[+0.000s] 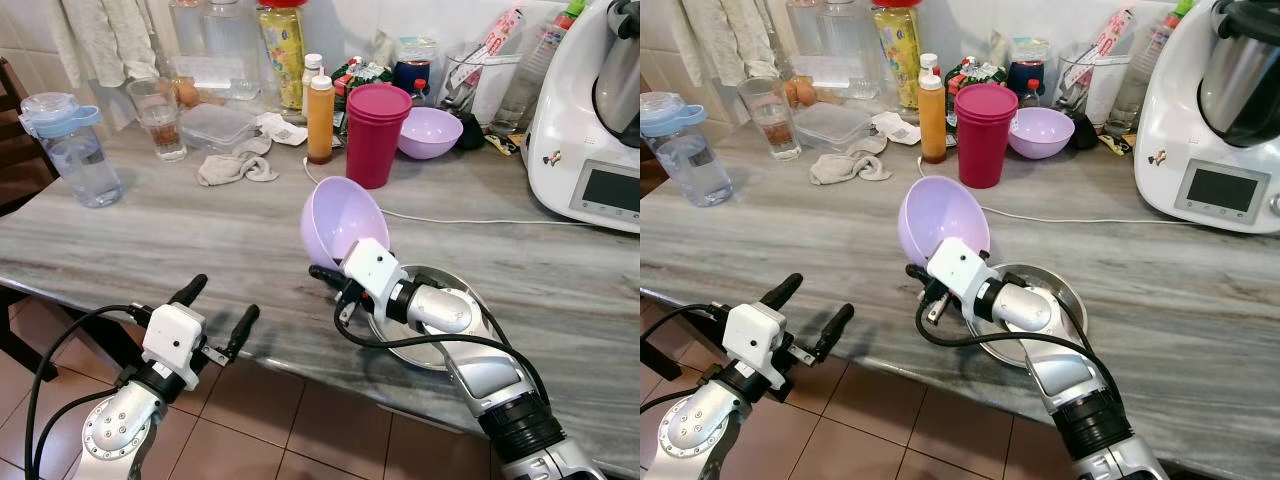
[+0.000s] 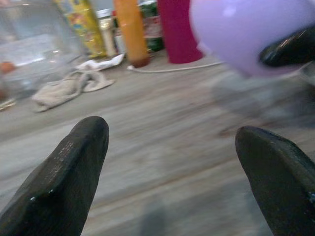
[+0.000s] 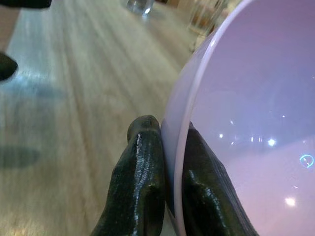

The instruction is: Setting the table

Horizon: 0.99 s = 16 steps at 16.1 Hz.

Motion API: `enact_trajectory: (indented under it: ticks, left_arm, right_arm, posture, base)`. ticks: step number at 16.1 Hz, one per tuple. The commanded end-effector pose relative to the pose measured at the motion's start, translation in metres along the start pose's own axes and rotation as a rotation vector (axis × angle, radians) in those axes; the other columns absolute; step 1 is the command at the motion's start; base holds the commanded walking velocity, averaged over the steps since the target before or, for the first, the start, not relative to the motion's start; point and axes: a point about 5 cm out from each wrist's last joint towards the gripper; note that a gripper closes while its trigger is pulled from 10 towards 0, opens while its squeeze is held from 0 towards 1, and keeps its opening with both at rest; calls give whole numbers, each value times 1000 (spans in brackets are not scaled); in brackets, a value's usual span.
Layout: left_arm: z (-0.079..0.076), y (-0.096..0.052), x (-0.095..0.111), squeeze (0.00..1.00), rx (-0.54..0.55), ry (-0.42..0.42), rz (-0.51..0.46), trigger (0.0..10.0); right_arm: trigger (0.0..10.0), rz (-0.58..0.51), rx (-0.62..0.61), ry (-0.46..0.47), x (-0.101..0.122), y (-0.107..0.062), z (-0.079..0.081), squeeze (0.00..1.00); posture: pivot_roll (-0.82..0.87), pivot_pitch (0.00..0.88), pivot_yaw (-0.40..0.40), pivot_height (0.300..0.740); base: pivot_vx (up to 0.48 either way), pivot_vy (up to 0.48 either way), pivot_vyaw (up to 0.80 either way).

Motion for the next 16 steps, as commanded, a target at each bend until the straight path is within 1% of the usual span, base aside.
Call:
enact_trajectory:
  ticks: [1, 3, 4, 5, 8, 12, 13, 14, 15, 16]
  left_arm:
    - [-6, 1, 2, 0, -55, -33, -1, 10000]
    - [-9, 4, 3, 0, -105, -31, -2, 10000]
    - [-10, 4, 0, 0, -118, -34, 6, 10000]
    - [-8, 2, -11, 0, -136, -45, 29, 10000]
    - [-7, 0, -23, 0, -168, -55, 60, 10000]
    - [-2, -6, -49, 0, -164, -69, 108, 10000]
    - [-1, -8, -54, 0, -163, -72, 118, 10000]
    - [-1, -9, -57, 0, -162, -75, 125, 10000]
    - [-1, -11, -64, 0, -158, -80, 139, 10000]
    - [-3, -12, -69, 0, -156, -84, 150, 10000]
  right_arm:
    - [10000, 11, 35, -14, -2, 0, 1, 0]
    - [10000, 23, 67, -21, -4, -1, 5, 0]
    - [10000, 25, 72, -22, -5, -2, 6, 0]
    - [10000, 33, 80, -26, -7, -3, 6, 0]
    - [10000, 51, 93, -17, -12, -4, 8, 0]
    - [10000, 74, 130, -32, -18, -5, 11, 0]
    - [10000, 74, 131, -30, -18, -5, 12, 282]
    - [10000, 74, 131, -33, -19, -5, 12, 937]
    - [10000, 73, 128, -36, -19, -4, 12, 1000]
    - [10000, 74, 128, -44, -19, -4, 11, 1000]
  posture:
    - [-180, 75, 5, 740]
    - [-189, 74, 9, 740]
    - [-190, 74, 9, 740]
    - [-195, 74, 11, 740]
    - [-196, 74, 12, 740]
    - [-197, 74, 14, 740]
    - [-197, 74, 14, 740]
    - [-197, 74, 14, 740]
    - [-197, 74, 14, 740]
    - [-197, 74, 14, 740]
  base:
    - [0, 0, 0]
    - [0, 0, 0]
    - [0, 0, 0]
    - [0, 0, 0]
    - [0, 0, 0]
    - [0, 0, 0]
    - [0, 0, 0]
    - [0, 0, 0]
    - [0, 0, 0]
    - [0, 0, 0]
Point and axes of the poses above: a point about 5 cm out from each wrist's last joint towards the gripper, its own y axis pointing out of the wrist towards the gripper, its own x axis along the axis of the wrist's last joint, z = x × y, and after that the axes turned 8 degrees about -y, right-handed
